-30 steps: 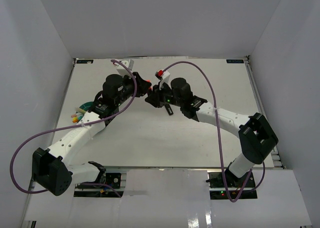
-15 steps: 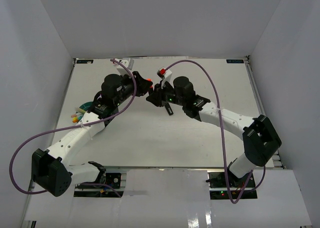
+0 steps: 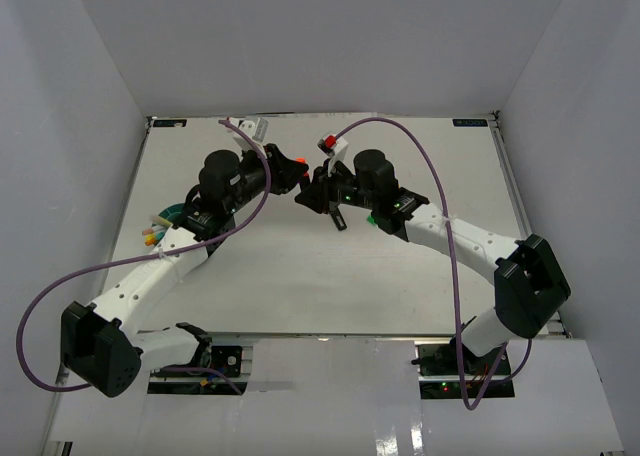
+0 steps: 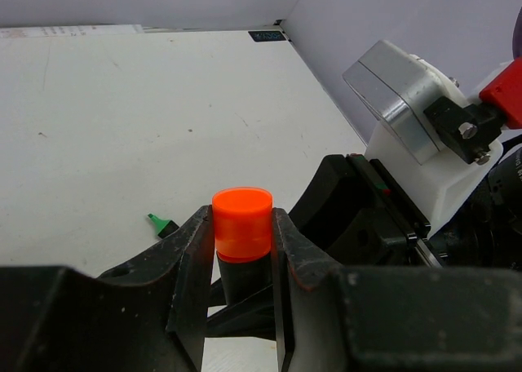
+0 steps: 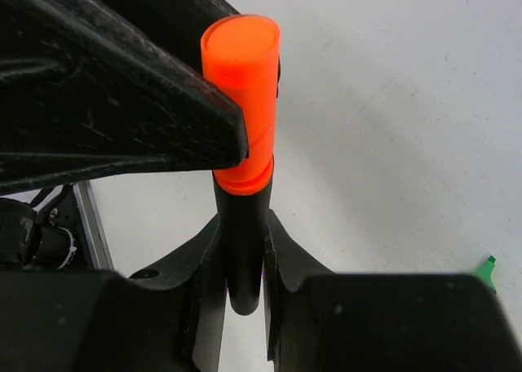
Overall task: Sort the stationery into containers
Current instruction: Close the pen cap on the pen.
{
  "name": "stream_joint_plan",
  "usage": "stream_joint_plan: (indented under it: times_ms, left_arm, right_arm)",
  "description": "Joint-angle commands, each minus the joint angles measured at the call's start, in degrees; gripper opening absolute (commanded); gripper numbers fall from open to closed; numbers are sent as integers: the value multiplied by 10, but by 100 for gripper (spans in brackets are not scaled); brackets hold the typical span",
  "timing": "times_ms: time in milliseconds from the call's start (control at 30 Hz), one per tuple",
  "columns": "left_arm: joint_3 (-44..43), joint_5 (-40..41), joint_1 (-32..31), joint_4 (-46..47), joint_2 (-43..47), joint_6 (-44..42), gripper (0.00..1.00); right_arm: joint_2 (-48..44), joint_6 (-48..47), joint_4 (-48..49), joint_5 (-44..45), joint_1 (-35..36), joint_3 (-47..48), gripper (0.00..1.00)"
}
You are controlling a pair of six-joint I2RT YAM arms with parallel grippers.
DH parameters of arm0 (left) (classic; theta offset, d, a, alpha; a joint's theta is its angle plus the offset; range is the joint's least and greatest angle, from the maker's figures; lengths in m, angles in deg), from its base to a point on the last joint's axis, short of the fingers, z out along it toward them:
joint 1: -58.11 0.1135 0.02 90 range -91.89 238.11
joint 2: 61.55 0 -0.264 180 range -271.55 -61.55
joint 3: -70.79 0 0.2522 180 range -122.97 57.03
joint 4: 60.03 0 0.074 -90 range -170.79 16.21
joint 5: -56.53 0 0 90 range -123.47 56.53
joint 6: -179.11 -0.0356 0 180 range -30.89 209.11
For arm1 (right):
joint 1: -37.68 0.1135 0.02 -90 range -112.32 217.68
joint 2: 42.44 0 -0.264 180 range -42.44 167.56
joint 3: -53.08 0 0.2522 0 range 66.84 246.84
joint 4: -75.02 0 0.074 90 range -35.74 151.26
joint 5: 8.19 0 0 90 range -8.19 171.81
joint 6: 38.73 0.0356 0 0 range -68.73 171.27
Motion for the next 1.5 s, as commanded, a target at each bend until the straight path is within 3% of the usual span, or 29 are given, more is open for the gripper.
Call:
stream_joint_plan:
  times_ms: [0, 467, 733, 1067, 1267, 1333, 1467]
  left_arm:
    - [19, -34, -2, -37, 11, 4, 0]
    - [32, -38, -2, -69, 48, 3, 2]
    - [3, -39, -2, -79, 67, 9, 33]
    - [0, -42, -2, -87, 70, 12, 61]
    - [-3, -40, -2, -96, 76, 18, 86]
    - [-4, -38, -2, -100, 82, 16, 91]
    - [-9, -35, -1, -123, 98, -13, 92]
  right_arm:
    - [-38, -9, 62, -18, -1, 32, 8]
    - [-32, -16, 56, -55, -1, 40, 8]
    - [-35, -26, 54, -65, -2, 24, 8]
    - [-39, -29, 62, -74, -2, 10, 8]
    - [-45, -34, 62, -69, -2, -2, 8]
    - [-46, -35, 62, -70, -6, -10, 8]
    - [-53, -40, 62, -83, -18, -22, 8]
